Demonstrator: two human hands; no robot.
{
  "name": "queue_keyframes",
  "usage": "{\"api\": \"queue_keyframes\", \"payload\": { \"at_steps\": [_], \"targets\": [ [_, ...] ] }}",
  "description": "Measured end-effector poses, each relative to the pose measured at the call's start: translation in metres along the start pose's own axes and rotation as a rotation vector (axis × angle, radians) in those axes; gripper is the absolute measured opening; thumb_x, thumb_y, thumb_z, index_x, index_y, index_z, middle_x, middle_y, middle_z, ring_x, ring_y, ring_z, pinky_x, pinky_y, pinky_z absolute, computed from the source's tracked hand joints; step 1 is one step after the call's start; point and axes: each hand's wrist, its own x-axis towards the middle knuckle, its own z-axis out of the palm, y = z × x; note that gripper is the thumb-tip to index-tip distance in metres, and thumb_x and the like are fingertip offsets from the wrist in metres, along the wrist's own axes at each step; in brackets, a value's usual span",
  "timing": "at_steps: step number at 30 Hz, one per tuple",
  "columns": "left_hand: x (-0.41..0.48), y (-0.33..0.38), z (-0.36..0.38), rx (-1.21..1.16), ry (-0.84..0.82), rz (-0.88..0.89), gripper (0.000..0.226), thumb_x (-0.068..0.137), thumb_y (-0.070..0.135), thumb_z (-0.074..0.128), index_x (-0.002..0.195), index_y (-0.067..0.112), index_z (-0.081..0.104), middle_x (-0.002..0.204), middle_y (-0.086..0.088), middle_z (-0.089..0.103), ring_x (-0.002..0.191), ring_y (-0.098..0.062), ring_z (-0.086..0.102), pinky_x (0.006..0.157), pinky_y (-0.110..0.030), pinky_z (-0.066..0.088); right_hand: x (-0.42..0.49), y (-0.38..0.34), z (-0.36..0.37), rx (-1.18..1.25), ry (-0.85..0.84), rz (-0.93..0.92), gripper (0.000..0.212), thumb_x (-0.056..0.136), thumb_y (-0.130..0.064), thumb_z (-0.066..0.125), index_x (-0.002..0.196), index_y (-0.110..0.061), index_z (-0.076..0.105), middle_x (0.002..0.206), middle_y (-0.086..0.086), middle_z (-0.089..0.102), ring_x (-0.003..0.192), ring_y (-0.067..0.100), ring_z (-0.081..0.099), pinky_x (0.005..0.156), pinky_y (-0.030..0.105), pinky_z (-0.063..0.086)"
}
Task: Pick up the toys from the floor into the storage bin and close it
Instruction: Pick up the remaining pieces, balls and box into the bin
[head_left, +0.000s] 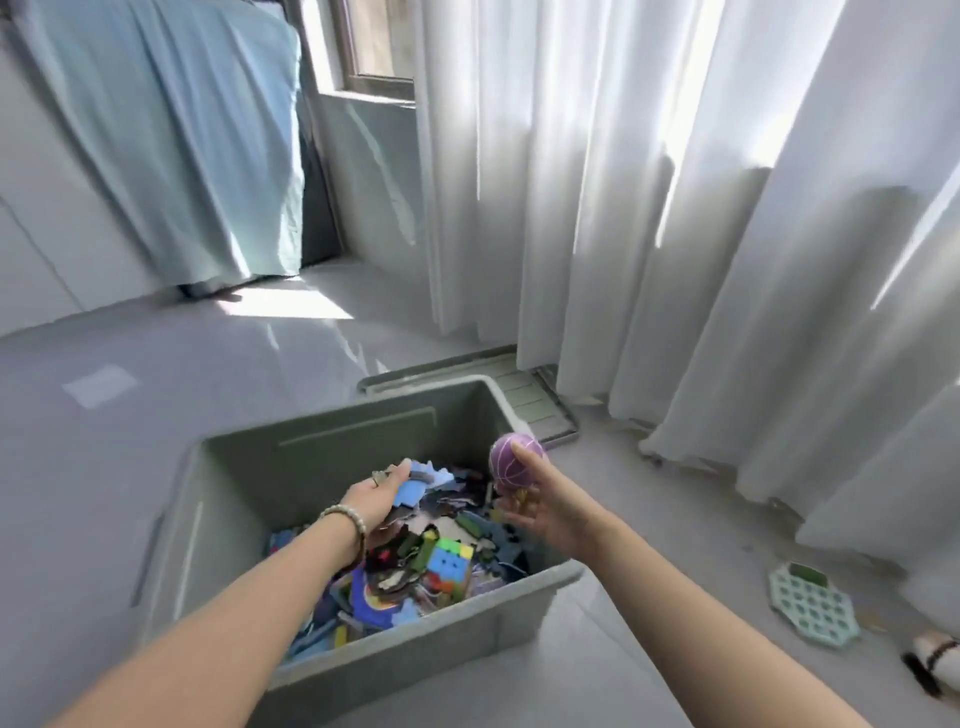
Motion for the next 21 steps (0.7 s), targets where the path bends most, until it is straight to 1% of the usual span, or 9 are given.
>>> {"api": "queue_keyframes", "payload": {
  "at_steps": [3,5,7,9,11,14,17,20,21],
  "targets": [
    [0.005,-0.035,-0.067,-0.084,0.076,-0.097,0.025,0.089,0.034,0.059,0.081,0.01,0.058,0.062,-0.006,0.058,0.032,-0.01,0.054,0.034,-0.018,0.042,0.027,0.038,0.059,-0.125,0.012,0.17,0.051,0.086,-0.044,0.061,0.122,-0.01,0.049,0.106,0.01,0.053,0.089,0.022,0.057,0.077,0.03,0.055],
    [0.012,-0.054,-0.1,-0.173,0.128,-0.15,0.02,0.092,0.025,0.057,0.083,0.008,0.061,0.074,-0.012,0.057,0.047,-0.015,0.06,0.034,-0.021,0.048,0.043,0.06,0.085,-0.178,0.009,0.245,0.049,0.086,-0.042,0.062,0.121,-0.009,0.051,0.102,0.009,0.051,0.093,0.026,0.057,0.08,0.031,0.053],
    [0.02,-0.066,-0.123,-0.243,0.162,-0.189,0.018,0.092,0.019,0.057,0.089,0.005,0.067,0.095,-0.016,0.054,0.072,-0.024,0.058,0.044,-0.028,0.056,0.056,0.074,0.105,-0.216,0.017,0.27,0.054,0.088,-0.038,0.062,0.128,-0.005,0.047,0.111,0.012,0.051,0.103,0.03,0.057,0.081,0.032,0.053],
    [0.027,-0.072,-0.134,-0.312,0.151,-0.205,0.029,0.093,0.017,0.055,0.116,-0.001,0.056,0.107,-0.019,0.055,0.081,-0.025,0.058,0.066,-0.035,0.058,0.065,0.081,0.118,-0.224,0.018,0.257,0.057,0.09,-0.037,0.059,0.133,-0.004,0.039,0.13,0.018,0.046,0.115,0.033,0.054,0.087,0.034,0.052],
    [0.03,-0.072,-0.136,-0.33,0.128,-0.197,0.037,0.094,0.02,0.053,0.126,0.001,0.047,0.105,-0.017,0.061,0.077,-0.022,0.059,0.079,-0.036,0.052,0.07,0.082,0.123,-0.265,0.007,0.229,0.055,0.093,-0.034,0.054,0.138,-0.006,0.037,0.139,0.018,0.043,0.126,0.031,0.047,0.097,0.034,0.045],
    [0.027,-0.064,-0.133,-0.271,0.106,-0.164,0.028,0.096,0.028,0.049,0.12,0.013,0.05,0.127,-0.009,0.056,0.075,-0.016,0.055,0.074,-0.03,0.048,0.075,0.079,0.114,-0.402,0.01,0.204,0.048,0.094,-0.034,0.053,0.135,-0.012,0.046,0.14,0.009,0.046,0.128,0.023,0.044,0.095,0.032,0.041],
    [0.024,-0.054,-0.127,-0.207,0.093,-0.136,0.028,0.096,0.029,0.048,0.12,0.015,0.052,0.138,-0.005,0.049,0.078,-0.016,0.053,0.069,-0.026,0.048,0.072,0.07,0.096,-0.489,0.041,0.167,0.042,0.093,-0.035,0.053,0.13,-0.013,0.051,0.138,0.006,0.048,0.125,0.022,0.046,0.096,0.033,0.041],
    [0.018,-0.04,-0.112,-0.105,0.073,-0.105,0.034,0.097,0.029,0.047,0.127,0.014,0.049,0.139,-0.005,0.049,0.108,-0.021,0.057,0.086,-0.033,0.047,0.057,0.053,0.075,-0.523,0.055,0.1,0.037,0.095,-0.031,0.052,0.128,-0.014,0.051,0.131,0.006,0.049,0.127,0.025,0.045,0.101,0.036,0.041],
    [0.016,-0.034,-0.103,-0.069,0.065,-0.088,0.036,0.097,0.028,0.046,0.13,0.013,0.047,0.139,-0.006,0.049,0.107,-0.021,0.056,0.087,-0.033,0.046,0.049,0.046,0.067,-0.537,0.063,0.078,0.034,0.095,-0.03,0.052,0.125,-0.014,0.052,0.127,0.005,0.05,0.124,0.025,0.047,0.099,0.035,0.042]
  ]
}}
